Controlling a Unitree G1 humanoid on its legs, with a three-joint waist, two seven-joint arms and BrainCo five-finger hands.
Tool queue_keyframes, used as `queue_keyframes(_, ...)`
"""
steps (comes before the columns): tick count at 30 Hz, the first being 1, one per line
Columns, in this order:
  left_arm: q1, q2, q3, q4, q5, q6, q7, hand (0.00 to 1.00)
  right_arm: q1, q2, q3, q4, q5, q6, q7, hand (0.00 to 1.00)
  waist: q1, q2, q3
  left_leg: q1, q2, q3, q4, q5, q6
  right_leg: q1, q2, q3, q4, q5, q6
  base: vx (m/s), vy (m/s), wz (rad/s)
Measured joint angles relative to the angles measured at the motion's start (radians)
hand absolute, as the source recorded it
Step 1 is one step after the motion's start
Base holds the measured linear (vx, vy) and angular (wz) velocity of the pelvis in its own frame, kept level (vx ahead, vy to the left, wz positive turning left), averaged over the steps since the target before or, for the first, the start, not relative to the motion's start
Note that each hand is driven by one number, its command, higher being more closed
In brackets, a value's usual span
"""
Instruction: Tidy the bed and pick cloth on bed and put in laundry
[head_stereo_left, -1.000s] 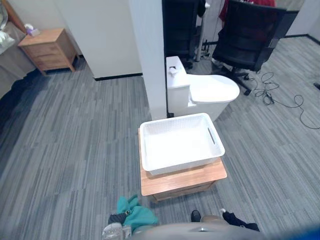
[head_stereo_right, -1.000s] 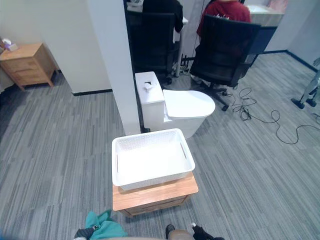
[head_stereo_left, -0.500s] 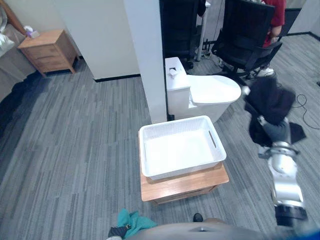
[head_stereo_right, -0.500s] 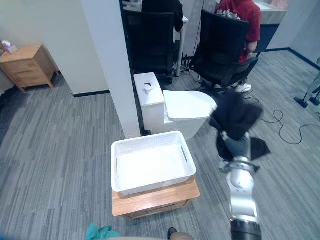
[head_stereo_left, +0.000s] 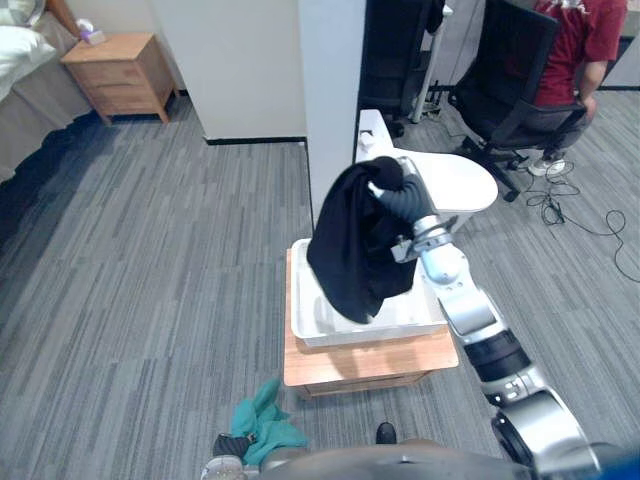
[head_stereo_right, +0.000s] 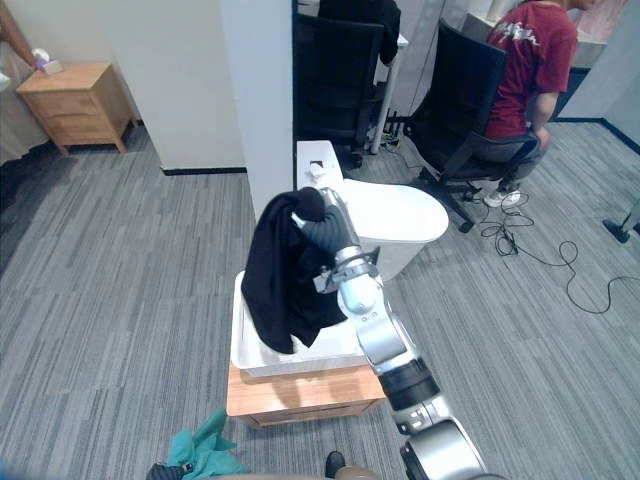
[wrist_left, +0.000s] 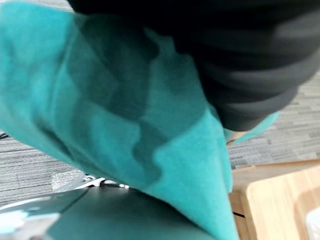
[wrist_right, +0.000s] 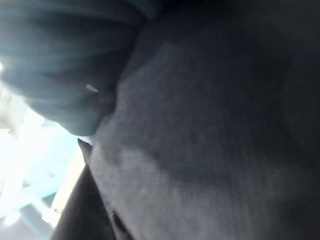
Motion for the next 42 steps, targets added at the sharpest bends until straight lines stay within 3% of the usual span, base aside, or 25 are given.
queue_keyframes(8,-0.032,0.014,-0.036,-0.001,-0.001,-0.005,0.003,1.0,-0.193,-0.024,-0.003,0.162,0.0,0.011,-0.004,1.0,-0.002,0.002,0.041,-0.031,-0.005,-0.032,-0.013,0.023,0.008,-0.018,-0.004,-0.027,-0.006,0.009,-0.001,-0.02,-0.022,0.11)
queue_keyframes(13,-0.06,0.013,-0.059,-0.005,-0.002,-0.02,0.006,1.0,-0.258,-0.035,-0.004,0.237,-0.001,0.013,-0.009,1.0,-0.002,0.023,0.084,-0.066,-0.008,-0.044,-0.011,0.033,0.015,-0.05,-0.008,-0.032,0.004,0.01,-0.001,-0.01,0.0,0.05)
queue_keyframes(24,-0.105,0.014,-0.205,-0.044,0.001,-0.069,0.016,1.0,-0.3,-0.036,-0.006,0.429,-0.039,0.023,-0.032,1.0,-0.014,0.14,0.206,-0.118,-0.027,-0.044,-0.011,0.042,0.028,-0.121,-0.022,-0.026,0.04,0.008,0.003,0.0,0.0,0.0)
queue_keyframes(33,-0.103,0.0,-0.211,-0.046,0.01,-0.073,0.016,1.0,-0.194,-0.031,-0.026,0.501,-0.043,0.02,-0.053,1.0,-0.037,0.188,0.227,-0.136,-0.035,-0.042,0.003,0.066,0.028,-0.147,-0.036,-0.025,0.074,-0.001,0.003,0.0,0.0,0.0)
queue_keyframes(38,-0.103,-0.011,-0.233,-0.046,0.01,-0.081,0.016,1.0,-0.149,-0.031,-0.023,0.713,-0.077,0.023,-0.053,1.0,-0.045,0.227,0.245,-0.138,-0.04,-0.041,-0.003,0.075,0.029,-0.16,-0.042,-0.017,0.09,-0.007,0.005,-0.07,0.002,0.0)
queue_keyframes(42,-0.092,-0.024,-0.234,-0.043,0.01,-0.092,0.016,1.0,-0.149,-0.031,-0.025,0.754,-0.079,0.022,-0.054,1.0,-0.06,0.256,0.251,-0.157,-0.056,-0.018,-0.015,0.084,0.036,-0.209,-0.055,0.003,0.117,-0.017,0.018,-0.09,0.027,-0.11)
